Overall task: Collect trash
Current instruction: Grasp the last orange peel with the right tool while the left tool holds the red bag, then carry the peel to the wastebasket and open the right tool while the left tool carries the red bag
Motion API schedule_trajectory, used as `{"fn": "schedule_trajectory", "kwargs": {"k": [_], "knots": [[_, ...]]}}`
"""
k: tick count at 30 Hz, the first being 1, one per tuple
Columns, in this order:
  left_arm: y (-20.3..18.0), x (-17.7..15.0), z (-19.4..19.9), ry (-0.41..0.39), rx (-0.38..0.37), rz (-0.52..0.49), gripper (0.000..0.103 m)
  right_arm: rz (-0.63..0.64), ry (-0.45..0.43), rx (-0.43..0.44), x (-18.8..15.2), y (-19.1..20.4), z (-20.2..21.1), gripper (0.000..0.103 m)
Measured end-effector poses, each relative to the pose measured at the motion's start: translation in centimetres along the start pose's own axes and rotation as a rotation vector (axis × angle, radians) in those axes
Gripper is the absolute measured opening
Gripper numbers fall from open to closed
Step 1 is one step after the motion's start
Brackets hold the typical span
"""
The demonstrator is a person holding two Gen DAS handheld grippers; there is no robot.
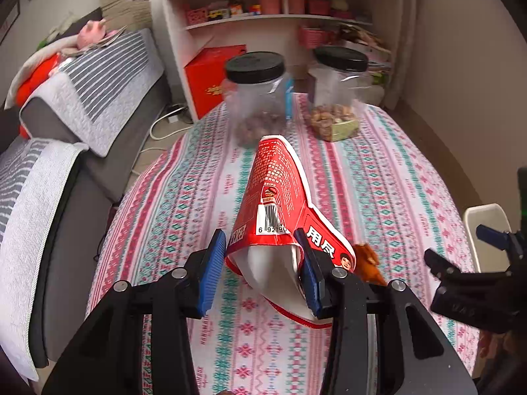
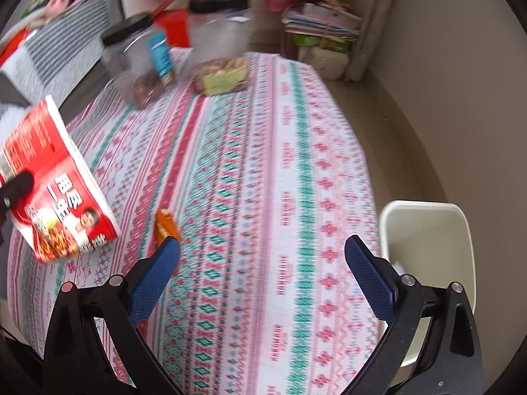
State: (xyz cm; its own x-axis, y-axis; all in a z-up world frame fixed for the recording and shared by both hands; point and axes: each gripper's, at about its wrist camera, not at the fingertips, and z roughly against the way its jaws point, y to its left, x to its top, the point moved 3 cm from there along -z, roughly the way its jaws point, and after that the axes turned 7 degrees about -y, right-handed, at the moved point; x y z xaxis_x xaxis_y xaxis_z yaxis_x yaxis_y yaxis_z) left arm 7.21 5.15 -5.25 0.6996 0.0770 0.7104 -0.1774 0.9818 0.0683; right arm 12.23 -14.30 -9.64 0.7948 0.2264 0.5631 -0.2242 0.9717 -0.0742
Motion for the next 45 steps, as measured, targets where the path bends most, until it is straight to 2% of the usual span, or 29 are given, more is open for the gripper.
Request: {"fn": "schedule_trajectory", "kwargs": {"k": [4, 6, 10, 13, 17, 19, 20, 23, 34, 39, 45], "knots": [[1.6, -0.3, -0.8, 0.014, 0.009, 0.031, 0.042, 0.041, 0.035, 0.019, -0.1, 3.0, -2.3, 0.094], [2.3, -0.2, -0.8, 0.007, 0.021, 0.035, 0.042, 0.059, 0.051, 0.023, -0.1, 4.4, -3.4, 0.083], [3.3, -0.2, -1.2, 0.022, 0.017, 0.068, 0.043, 0.065, 0.084, 0.044, -0.3, 6.1, -5.0, 0.081], [3.8, -0.3, -1.5, 0.031, 0.015, 0.083, 0.043, 0.076, 0.100, 0.046, -0.3, 7.1, -5.9, 0.073], [4.0, -0.3, -1.6, 0.024, 0.020, 0.085, 0.043, 0.099, 0.134, 0.051, -0.8, 8.1, -7.0, 0.045], [4.2, -0.3, -1.5, 0.020, 0.020, 0.090, 0.043, 0.100, 0.127, 0.062, -0.8, 8.4, -6.7, 0.025], [4.3, -0.2, -1.5, 0.019, 0.019, 0.093, 0.043, 0.100, 0.128, 0.071, -0.7, 8.5, -6.5, 0.022], [4.4, -0.1, -1.3, 0.011, 0.016, 0.106, 0.043, 0.079, 0.097, 0.088, -0.3, 8.3, -5.0, 0.021], [3.9, 0.3, 0.2, -0.051, 0.022, 0.119, 0.043, 0.031, -0.144, 0.147, 2.6, 6.3, 2.8, 0.021], [3.1, 0.6, 0.8, -0.076, 0.016, 0.118, 0.043, 0.014, -0.227, 0.134, 2.9, 4.8, 5.1, 0.021], [1.3, 0.6, 1.6, -0.106, 0.002, 0.093, 0.043, -0.004, -0.279, 0.110, 2.8, 3.2, 6.8, 0.021]]}}
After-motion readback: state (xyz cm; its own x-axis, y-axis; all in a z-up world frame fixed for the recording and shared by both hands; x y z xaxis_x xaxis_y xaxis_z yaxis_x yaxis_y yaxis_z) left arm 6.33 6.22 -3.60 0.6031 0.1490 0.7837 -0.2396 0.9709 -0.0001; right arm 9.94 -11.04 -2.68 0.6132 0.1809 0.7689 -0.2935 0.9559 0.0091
